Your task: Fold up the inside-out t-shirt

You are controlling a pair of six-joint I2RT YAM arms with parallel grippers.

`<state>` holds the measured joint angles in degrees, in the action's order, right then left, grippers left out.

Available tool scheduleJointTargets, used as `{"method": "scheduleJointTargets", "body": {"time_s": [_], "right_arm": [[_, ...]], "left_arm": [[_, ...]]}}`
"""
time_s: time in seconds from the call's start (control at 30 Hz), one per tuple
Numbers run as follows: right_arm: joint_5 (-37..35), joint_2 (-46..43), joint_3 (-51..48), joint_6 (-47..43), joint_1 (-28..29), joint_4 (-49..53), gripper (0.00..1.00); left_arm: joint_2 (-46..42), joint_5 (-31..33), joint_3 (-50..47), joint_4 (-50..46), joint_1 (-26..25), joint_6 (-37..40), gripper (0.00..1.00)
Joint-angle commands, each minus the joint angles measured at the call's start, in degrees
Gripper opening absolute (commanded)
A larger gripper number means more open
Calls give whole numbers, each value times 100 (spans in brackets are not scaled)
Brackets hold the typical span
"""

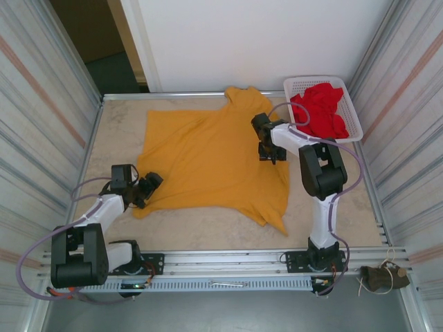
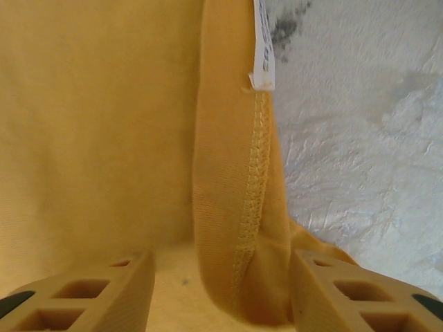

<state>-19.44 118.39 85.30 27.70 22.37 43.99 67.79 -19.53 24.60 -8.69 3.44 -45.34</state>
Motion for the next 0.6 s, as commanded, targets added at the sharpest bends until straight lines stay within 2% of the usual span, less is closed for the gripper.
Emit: {"method": "scheduleJointTargets", "body": {"time_s": [0.0,0.23,0.27,0.57], "right_arm": [[-219,-13,18,-13,-112,253,44],[-79,-538,-323,85,-413,91,3],[-48,-600,-361,109,-454,88,0],[-8,-1117,-783,570,-981,115,3]], "left_arm": [[83,345,-236,-423,95,-60,81],[85,358,-277,-421,95,-81,81],[86,360,-280,-417,95,-89,81],[8,383,-291,-475,100,-129,81]]}}
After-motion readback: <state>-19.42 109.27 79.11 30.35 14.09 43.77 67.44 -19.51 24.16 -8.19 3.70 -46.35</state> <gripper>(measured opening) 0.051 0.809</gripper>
